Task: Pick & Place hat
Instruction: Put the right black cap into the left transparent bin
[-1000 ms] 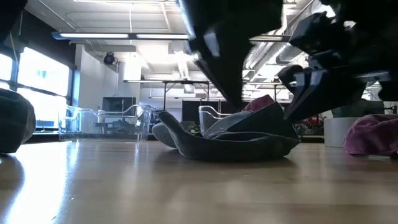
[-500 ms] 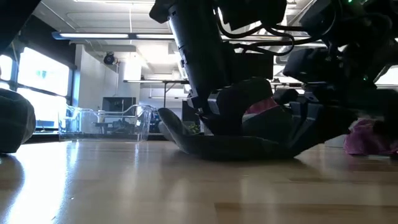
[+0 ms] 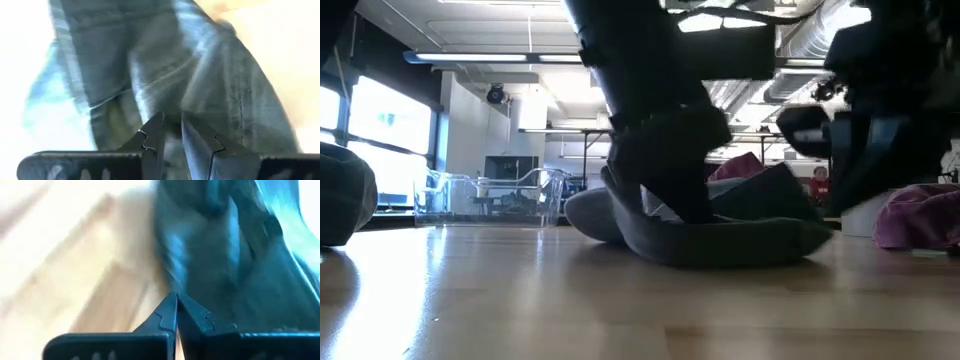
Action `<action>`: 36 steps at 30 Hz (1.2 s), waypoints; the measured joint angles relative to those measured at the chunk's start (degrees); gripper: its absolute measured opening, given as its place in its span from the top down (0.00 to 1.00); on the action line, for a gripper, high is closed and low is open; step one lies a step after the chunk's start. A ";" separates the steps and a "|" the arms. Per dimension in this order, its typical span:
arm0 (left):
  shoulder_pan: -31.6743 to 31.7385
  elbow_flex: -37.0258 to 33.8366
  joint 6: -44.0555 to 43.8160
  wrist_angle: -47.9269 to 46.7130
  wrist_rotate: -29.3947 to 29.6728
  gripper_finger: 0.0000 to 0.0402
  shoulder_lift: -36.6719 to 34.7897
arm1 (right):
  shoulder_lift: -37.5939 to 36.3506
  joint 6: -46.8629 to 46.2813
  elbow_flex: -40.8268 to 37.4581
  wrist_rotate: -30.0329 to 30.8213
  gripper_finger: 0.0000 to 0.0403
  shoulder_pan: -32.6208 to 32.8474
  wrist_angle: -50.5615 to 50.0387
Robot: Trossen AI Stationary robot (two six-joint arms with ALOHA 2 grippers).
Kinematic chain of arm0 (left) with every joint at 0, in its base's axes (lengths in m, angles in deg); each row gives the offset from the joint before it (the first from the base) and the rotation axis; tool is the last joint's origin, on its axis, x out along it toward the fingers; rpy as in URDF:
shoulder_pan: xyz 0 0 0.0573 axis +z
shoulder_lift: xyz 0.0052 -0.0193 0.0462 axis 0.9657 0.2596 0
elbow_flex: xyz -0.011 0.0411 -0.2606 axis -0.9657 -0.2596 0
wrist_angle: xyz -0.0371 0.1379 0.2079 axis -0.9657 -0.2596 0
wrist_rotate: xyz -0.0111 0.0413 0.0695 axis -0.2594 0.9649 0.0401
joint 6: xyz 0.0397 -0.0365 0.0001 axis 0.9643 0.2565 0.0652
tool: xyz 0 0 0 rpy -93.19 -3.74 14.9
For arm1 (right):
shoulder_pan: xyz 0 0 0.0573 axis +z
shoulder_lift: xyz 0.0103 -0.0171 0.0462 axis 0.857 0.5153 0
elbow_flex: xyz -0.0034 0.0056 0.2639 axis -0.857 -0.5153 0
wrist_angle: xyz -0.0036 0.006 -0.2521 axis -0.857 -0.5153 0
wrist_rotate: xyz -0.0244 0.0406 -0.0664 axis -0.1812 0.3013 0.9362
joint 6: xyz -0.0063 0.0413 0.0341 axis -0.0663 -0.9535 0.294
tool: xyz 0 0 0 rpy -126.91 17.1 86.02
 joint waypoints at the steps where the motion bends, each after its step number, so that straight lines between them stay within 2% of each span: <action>1: -0.13 0.00 -1.04 -0.96 1.64 0.85 -0.62 | -0.25 0.00 0.02 0.31 0.98 0.56 1.01; 4: -0.34 0.14 -2.29 -1.13 2.87 0.85 -1.35 | 0.28 -0.26 0.01 0.23 0.94 2.05 6.00; 7: -0.49 -0.08 -0.46 0.96 2.48 0.85 -2.28 | 2.77 0.55 0.06 0.48 0.86 3.07 10.21; 14: -0.42 -3.96 -0.35 3.38 0.34 0.85 -2.34 | 8.91 5.10 0.04 10.11 0.63 3.67 13.57; 18: 0.03 -9.66 -0.59 8.19 -1.26 0.85 -4.32 | 9.98 6.90 0.04 10.83 0.56 3.53 15.07; 22: 1.04 -16.74 1.04 20.21 -5.32 0.85 -10.14 | 10.26 10.21 0.04 10.82 0.54 3.38 18.19; 26: 1.06 -23.38 1.70 26.75 -5.21 0.85 -15.46 | 10.51 12.44 0.04 8.48 0.54 2.00 19.75; 28: 0.87 -25.49 1.07 25.58 -2.34 0.85 -18.33 | 11.63 13.45 0.14 5.60 0.54 0.96 20.51; 32: -0.87 -26.78 -0.75 24.33 1.35 0.85 -22.92 | 15.89 17.01 0.82 5.43 0.56 -0.40 22.80; 36: -3.09 -27.00 -3.69 17.98 5.66 0.85 -24.94 | 19.75 18.82 4.04 5.15 0.64 -2.27 22.78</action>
